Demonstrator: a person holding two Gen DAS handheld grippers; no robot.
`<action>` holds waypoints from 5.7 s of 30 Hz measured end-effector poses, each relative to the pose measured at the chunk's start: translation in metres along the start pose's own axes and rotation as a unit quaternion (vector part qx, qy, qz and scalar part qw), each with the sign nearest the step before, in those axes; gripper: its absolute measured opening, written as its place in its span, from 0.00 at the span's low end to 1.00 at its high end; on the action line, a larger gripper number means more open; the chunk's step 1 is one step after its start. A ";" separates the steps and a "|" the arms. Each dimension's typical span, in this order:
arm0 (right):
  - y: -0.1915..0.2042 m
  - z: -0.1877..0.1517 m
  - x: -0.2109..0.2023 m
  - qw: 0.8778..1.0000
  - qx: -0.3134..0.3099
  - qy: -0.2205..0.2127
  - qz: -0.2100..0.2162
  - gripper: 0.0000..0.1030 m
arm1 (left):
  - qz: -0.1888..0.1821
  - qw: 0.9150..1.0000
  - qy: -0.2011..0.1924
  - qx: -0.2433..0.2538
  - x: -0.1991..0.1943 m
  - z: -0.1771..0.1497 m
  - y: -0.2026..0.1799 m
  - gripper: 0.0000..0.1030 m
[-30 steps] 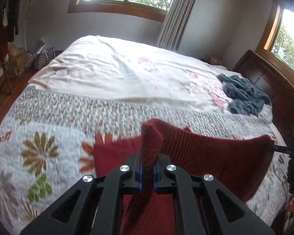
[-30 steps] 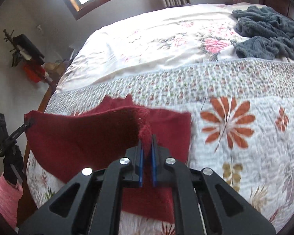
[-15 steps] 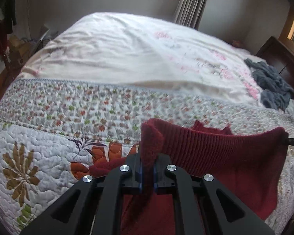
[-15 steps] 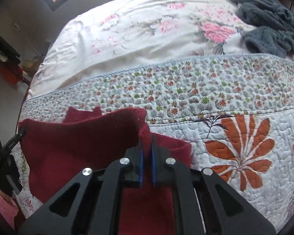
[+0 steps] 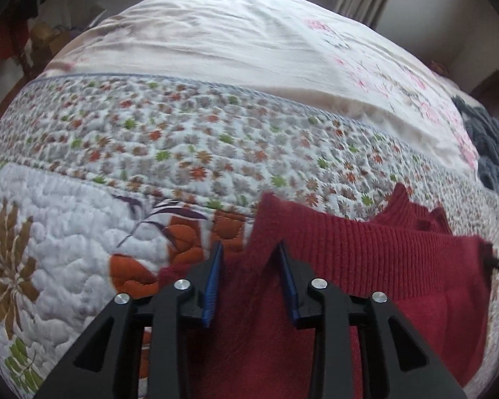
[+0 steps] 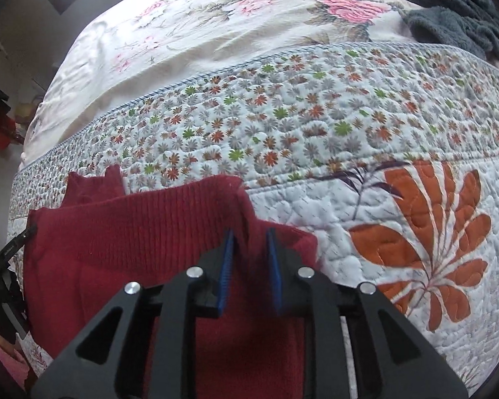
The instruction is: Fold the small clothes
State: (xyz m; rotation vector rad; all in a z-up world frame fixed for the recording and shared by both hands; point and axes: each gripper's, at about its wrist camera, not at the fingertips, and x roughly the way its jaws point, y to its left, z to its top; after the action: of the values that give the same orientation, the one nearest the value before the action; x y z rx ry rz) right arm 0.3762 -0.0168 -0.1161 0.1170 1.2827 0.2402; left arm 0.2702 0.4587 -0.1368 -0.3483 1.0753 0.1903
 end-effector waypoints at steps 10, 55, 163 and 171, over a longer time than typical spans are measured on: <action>-0.036 -0.078 -0.064 0.999 0.012 0.007 0.053 0.36 | -0.024 0.999 -0.039 0.028 -0.096 -0.041 0.005 0.44; -0.078 -0.123 -0.028 0.981 0.103 0.067 0.152 0.41 | -0.062 0.994 0.040 0.081 -0.057 -0.108 -0.096 0.53; 0.028 -0.151 -0.042 0.976 0.049 0.078 0.200 0.25 | -0.287 0.956 0.052 -0.036 -0.065 -0.069 -0.148 0.14; 0.066 -0.149 -0.052 0.974 0.010 0.070 0.213 0.28 | -0.258 0.965 0.004 -0.046 -0.106 -0.041 -0.077 0.14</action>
State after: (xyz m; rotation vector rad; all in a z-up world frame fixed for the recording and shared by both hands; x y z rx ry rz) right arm 0.2127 0.0272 -0.0953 0.4017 1.3917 0.6124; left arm 0.2117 0.3735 -0.0458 -0.7009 0.9505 -0.2282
